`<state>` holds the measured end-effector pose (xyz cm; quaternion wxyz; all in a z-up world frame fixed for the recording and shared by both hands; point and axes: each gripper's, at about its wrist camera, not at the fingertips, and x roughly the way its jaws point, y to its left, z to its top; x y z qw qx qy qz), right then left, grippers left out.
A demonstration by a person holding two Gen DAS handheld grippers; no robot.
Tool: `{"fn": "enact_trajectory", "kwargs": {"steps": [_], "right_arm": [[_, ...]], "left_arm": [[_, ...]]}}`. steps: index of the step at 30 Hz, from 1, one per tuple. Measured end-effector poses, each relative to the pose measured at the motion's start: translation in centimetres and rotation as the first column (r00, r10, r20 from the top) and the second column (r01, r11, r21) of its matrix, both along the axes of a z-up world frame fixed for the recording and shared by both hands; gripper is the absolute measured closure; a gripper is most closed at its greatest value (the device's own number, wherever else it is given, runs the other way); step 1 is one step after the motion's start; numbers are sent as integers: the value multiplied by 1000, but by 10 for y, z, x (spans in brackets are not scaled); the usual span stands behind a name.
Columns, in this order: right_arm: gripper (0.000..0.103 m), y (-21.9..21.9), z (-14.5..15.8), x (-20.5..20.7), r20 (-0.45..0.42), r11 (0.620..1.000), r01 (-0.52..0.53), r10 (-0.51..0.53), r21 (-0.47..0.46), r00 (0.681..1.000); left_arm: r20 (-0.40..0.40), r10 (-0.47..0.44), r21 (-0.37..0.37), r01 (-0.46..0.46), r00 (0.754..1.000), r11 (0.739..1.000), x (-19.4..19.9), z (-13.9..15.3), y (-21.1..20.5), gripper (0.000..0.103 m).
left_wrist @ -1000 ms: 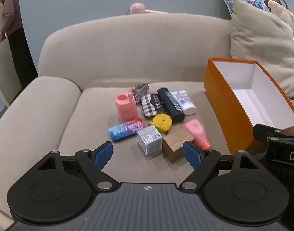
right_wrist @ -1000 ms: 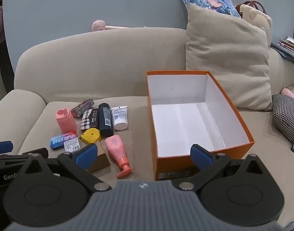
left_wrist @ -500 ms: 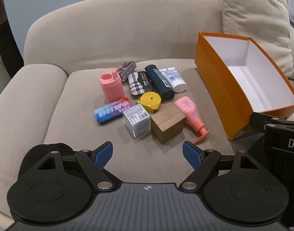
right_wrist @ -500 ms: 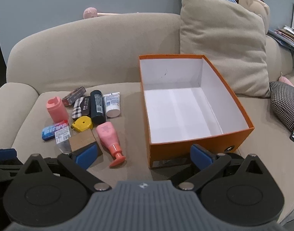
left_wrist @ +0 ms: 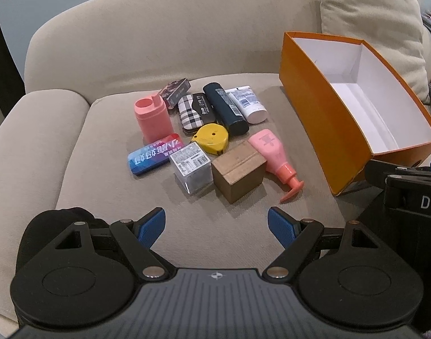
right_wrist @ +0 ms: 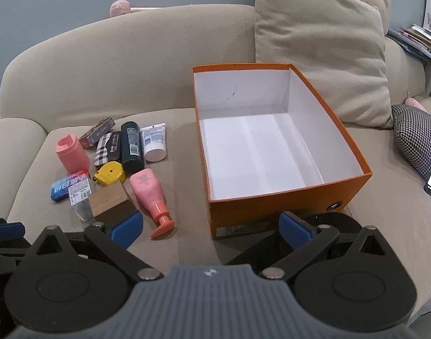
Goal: Organize rigid objects
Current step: 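Move both tools toward the cluster of items beside the orange box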
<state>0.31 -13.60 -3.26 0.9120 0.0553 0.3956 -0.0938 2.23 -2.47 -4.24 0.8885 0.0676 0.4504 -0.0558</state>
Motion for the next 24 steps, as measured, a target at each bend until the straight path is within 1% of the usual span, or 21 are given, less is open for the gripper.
{"fn": "enact_trajectory", "kwargs": {"steps": [24], "right_arm": [[1,-1,-6,6,-25,1000,-10,10,0,1000]], "left_arm": [[-21,3,-4,-3,1000,1000,5,-6,1,7]]}}
